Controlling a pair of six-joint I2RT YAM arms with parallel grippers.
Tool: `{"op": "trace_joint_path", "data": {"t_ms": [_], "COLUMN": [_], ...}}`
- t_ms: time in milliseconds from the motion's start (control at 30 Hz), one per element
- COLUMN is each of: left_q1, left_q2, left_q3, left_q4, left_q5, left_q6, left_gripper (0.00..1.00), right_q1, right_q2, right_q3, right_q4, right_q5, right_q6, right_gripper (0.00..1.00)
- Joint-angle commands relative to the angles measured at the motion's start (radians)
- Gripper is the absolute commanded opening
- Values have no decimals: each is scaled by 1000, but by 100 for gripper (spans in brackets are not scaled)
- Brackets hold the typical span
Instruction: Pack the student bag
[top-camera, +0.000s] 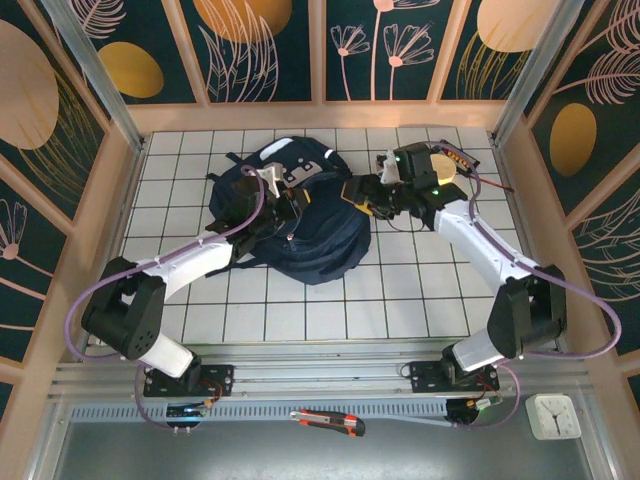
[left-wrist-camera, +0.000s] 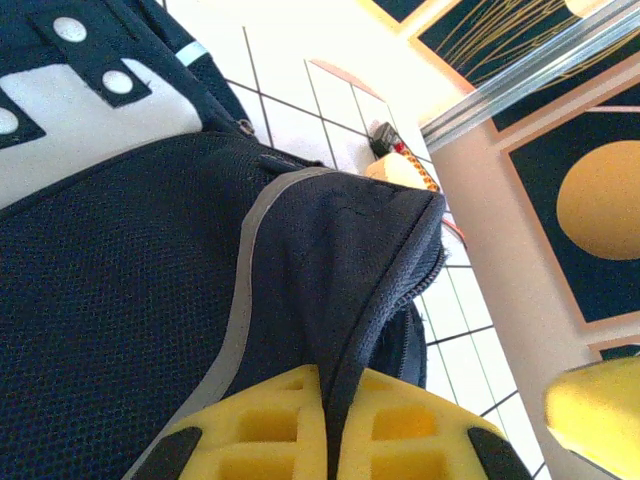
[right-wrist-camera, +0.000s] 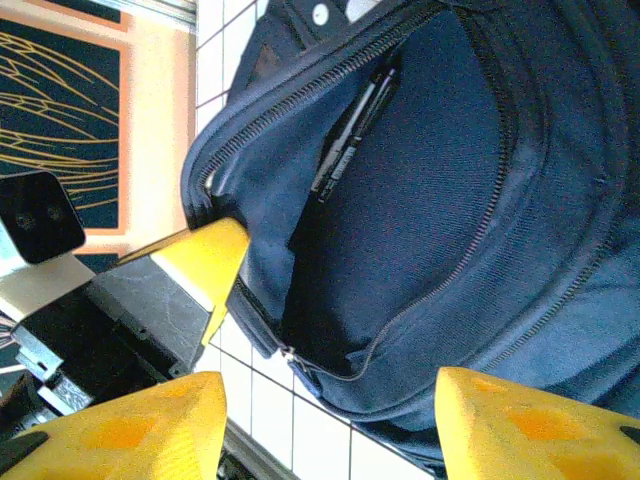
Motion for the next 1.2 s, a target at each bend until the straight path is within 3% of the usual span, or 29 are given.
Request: {"op": "trace_joint_path", "data": {"t_ms": [0, 233, 400, 467, 500, 567, 700, 800, 867, 967, 1167], "left_q1": [-2, -2, -1, -2, -2, -2, 11, 37, 77, 128, 175], "left_q2": [-14, -21, -52, -78, -96, -137, -242, -313, -355, -384, -356], "left_q3": [36, 20, 14, 5, 2, -5, -46, -67, -103, -142, -217], "left_q4": [96, 114, 88, 67, 43, -19, -143, -289, -290, -300, -160], "left_q5": [18, 41, 52, 51, 45, 23, -47, -177, -119, -59, 45], "left_q6": [-12, -25, -22, -14, -6, 16, 7, -114, -152, -220, -380], "left_gripper": [0, 1, 22, 37, 53, 98, 99, 99, 99, 99, 94], "right_q1": [-10, 6, 10, 7, 7, 6, 2, 2, 1, 3, 5], "right_q2": [4, 62, 82, 75, 72, 56, 18, -2, -4, 6, 22], "right_q3": [-36, -14, 2, 10, 15, 22, 12, 5, 7, 22, 67], "right_q4": [-25, 36, 35, 23, 14, -1, -4, -1, -6, -23, -61], "right_q5": [14, -48, -39, -20, -6, 26, 80, 98, 100, 101, 123], "right_q6": [-15, 59, 59, 49, 42, 27, 12, 2, -5, -17, -43], "right_gripper": [58, 59, 58, 59, 59, 59, 65, 83, 98, 99, 99]}}
